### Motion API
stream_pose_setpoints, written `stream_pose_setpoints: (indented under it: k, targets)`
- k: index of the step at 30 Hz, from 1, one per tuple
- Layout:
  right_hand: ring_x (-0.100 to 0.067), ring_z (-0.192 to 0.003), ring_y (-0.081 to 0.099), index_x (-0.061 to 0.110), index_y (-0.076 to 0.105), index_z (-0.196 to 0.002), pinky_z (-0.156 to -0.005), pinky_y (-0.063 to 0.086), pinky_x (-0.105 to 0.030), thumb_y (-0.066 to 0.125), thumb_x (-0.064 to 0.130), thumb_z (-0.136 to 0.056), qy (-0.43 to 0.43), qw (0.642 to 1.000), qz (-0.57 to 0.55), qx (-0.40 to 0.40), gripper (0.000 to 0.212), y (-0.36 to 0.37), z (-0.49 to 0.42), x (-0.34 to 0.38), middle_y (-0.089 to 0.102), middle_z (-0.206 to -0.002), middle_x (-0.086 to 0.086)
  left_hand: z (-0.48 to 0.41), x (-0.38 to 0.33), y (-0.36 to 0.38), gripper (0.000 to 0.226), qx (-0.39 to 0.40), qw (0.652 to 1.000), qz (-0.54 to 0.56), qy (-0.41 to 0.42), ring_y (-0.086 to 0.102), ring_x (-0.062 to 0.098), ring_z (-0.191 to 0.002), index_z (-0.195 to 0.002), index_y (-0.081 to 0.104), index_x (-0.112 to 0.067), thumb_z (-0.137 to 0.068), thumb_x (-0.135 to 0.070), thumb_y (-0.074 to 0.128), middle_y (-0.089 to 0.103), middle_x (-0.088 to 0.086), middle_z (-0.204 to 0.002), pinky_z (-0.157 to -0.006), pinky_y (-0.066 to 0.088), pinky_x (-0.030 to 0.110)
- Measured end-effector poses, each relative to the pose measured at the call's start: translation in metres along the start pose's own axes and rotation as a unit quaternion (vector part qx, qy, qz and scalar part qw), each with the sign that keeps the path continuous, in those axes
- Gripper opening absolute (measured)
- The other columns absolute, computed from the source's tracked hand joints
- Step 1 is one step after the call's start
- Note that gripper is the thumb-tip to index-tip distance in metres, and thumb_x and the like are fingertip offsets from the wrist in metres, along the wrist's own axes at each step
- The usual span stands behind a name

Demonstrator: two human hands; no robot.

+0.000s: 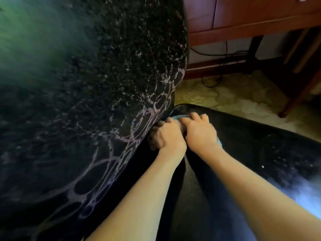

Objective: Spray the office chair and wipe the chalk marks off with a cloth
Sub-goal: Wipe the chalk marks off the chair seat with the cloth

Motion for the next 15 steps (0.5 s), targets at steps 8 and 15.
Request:
stream_pose_setpoints:
  k: [8, 15]
  targets:
    - [-0.033, -0.12, 0.035, 0.028, 0.042, -0.14, -0.091, 0.045, -0.044, 0.051, 0.012, -0.091, 0.052, 0.998, -0.001, -0.033, 0.052, -0.011, -0.065, -0.079, 0.042, -0.131, -0.007, -0.046, -0.088, -0.005, 0.032, -0.073, 0.989, -0.046, 0.122, 0.056, 0.035, -0.113, -0.127, 0.045, -0.005, -0.098, -0.003, 0.031, 0.057, 0.021, -0.124, -0.082, 0.048, 0.042]
    - [-0.036, -0.117, 0.035, 0.03, 0.041, -0.14, -0.092, 0.043, -0.045, 0.053, 0.016, -0.093, 0.083, 0.995, 0.026, -0.041, 0.051, -0.016, -0.07, -0.122, 0.042, -0.131, -0.007, -0.037, -0.122, 0.004, 0.033, -0.083, 0.977, -0.042, 0.189, 0.055, 0.035, -0.114, -0.128, 0.044, -0.003, -0.101, -0.01, 0.028, 0.057, 0.02, -0.124, -0.089, 0.046, 0.044]
Point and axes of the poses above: each hand's wrist, its own z-axis away from the middle knuckle, its own y-axis out of the palm, x = y × z, the point moved 5 cm from there along -z, towards the middle knuckle
